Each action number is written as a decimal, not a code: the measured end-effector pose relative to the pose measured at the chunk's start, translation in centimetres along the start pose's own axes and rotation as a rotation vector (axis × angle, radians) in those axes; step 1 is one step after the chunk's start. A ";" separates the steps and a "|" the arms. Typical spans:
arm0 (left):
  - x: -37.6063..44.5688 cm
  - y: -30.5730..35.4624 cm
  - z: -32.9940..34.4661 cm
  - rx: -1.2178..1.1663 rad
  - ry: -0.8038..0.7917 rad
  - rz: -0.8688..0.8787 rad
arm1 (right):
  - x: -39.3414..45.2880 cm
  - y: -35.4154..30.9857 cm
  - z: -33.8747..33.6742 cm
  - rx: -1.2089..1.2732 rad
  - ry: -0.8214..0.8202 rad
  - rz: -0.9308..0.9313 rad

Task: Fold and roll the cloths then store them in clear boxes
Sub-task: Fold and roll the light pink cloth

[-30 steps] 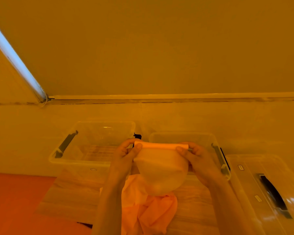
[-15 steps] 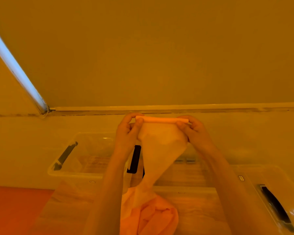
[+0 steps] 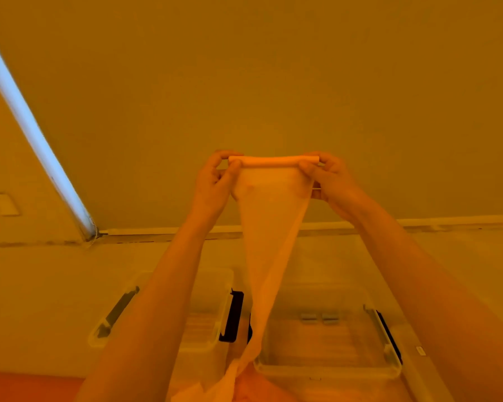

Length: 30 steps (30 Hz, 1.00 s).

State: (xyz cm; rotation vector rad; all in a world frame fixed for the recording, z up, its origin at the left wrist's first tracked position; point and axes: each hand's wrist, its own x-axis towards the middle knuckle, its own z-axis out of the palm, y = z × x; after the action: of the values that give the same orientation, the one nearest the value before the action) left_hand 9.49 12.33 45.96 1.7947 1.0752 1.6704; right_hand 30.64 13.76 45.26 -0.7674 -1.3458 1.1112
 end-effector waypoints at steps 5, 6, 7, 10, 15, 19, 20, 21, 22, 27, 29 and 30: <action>1.4 4.2 0.2 -0.059 0.021 0.031 | 0.0 -4.3 -0.5 0.003 -0.039 -0.066; 1.5 5.0 0.3 -0.072 0.027 0.041 | 0.0 -5.2 -0.6 0.002 -0.044 -0.086; 1.6 6.0 0.4 -0.081 0.032 0.054 | 0.1 -6.2 -0.7 0.002 -0.046 -0.106; 2.0 8.5 1.1 -0.111 0.050 0.099 | 0.2 -9.2 -1.0 0.036 -0.054 -0.172; 2.8 9.6 1.9 -0.125 0.080 0.126 | 0.3 -11.0 -2.0 -0.041 -0.045 -0.222; 1.9 7.3 2.1 -0.052 0.044 0.073 | 0.0 -7.9 -3.1 -0.102 -0.051 -0.114; 1.4 6.5 2.2 -0.020 0.038 0.063 | -0.2 -6.7 -3.3 -0.084 -0.039 -0.087; 0.8 5.8 2.3 0.028 0.032 0.058 | -0.5 -5.6 -3.4 -0.058 -0.028 -0.058; 0.1 4.9 2.4 0.088 0.025 0.051 | -0.8 -4.3 -3.4 -0.045 -0.020 -0.027; -4.1 0.4 1.7 0.229 -0.072 -0.055 | -3.3 1.4 -3.2 -0.072 -0.045 0.124; -5.7 -1.6 1.0 0.256 -0.093 -0.111 | -4.8 3.2 -2.8 -0.065 -0.059 0.161; -6.5 -2.5 0.7 0.263 -0.097 -0.139 | -5.5 4.1 -2.4 -0.065 -0.058 0.180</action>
State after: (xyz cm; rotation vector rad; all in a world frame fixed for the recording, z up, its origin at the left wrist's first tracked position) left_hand 9.89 8.76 39.90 1.8894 1.3945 1.3982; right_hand 32.94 10.41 39.22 -0.9244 -1.3873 1.2435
